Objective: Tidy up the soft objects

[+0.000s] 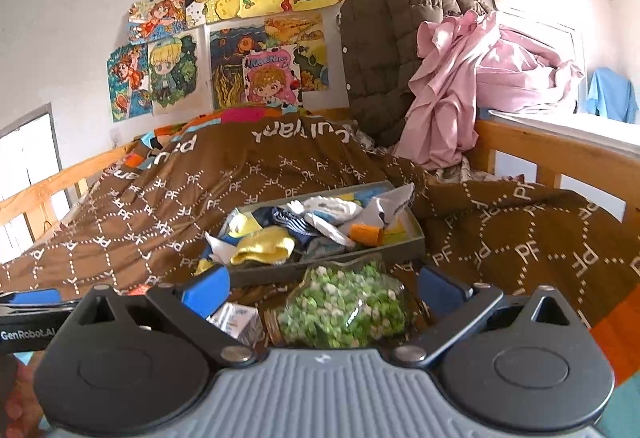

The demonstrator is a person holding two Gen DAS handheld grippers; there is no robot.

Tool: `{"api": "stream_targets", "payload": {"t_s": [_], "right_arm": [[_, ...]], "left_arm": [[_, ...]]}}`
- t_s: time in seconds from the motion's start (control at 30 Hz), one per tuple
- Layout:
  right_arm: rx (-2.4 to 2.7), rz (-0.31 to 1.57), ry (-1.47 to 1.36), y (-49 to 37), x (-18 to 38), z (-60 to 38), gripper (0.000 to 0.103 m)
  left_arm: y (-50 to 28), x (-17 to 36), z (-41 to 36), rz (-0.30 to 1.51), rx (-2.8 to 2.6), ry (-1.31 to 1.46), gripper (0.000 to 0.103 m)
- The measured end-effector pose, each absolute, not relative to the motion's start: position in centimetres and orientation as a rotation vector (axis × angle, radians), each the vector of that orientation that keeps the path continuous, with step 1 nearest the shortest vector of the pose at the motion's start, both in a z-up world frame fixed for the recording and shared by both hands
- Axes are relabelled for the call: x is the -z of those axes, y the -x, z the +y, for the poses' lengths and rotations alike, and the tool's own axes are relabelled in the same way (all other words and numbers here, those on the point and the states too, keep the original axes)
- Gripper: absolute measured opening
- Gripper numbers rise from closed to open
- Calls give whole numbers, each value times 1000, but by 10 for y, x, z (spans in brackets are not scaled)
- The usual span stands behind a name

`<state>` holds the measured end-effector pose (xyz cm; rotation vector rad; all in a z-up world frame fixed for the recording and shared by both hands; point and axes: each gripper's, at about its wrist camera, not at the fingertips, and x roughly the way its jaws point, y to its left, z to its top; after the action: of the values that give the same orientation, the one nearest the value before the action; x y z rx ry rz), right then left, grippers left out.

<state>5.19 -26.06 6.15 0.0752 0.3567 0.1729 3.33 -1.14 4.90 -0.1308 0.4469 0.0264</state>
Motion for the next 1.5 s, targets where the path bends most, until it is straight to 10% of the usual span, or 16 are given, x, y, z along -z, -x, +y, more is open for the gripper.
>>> {"api": "stream_targets", "payload": {"t_s": [1.5], "right_arm": [[-136,464,-42,21,-32,-252,103]], "left_arm": [[48,-29,-21,480,-238,116,102]]}}
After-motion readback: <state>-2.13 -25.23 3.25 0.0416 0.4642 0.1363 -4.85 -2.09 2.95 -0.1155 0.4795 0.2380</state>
